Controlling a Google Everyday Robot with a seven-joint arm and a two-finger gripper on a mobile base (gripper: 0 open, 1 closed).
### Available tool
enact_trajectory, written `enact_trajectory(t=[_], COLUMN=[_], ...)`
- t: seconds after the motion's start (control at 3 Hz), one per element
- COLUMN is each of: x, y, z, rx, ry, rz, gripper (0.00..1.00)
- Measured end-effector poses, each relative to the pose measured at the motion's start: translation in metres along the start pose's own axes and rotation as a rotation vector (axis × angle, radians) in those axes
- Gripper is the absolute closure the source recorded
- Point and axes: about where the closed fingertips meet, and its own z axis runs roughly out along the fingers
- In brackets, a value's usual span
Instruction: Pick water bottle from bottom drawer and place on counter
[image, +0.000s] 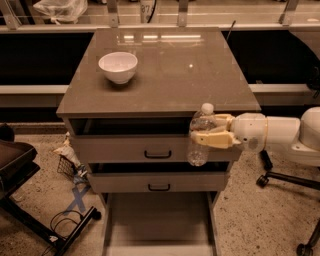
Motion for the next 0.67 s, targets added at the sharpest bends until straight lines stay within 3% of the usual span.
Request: enact_trajectory(t=[0.33,0.67], x=[-0.044,-0.110], y=[-0.015,-0.030], z=[0.007,0.009], rx=[0.028,0.081], ry=[0.029,0.064], rz=[-0.034,-0.078], gripper=[1.00,1.00])
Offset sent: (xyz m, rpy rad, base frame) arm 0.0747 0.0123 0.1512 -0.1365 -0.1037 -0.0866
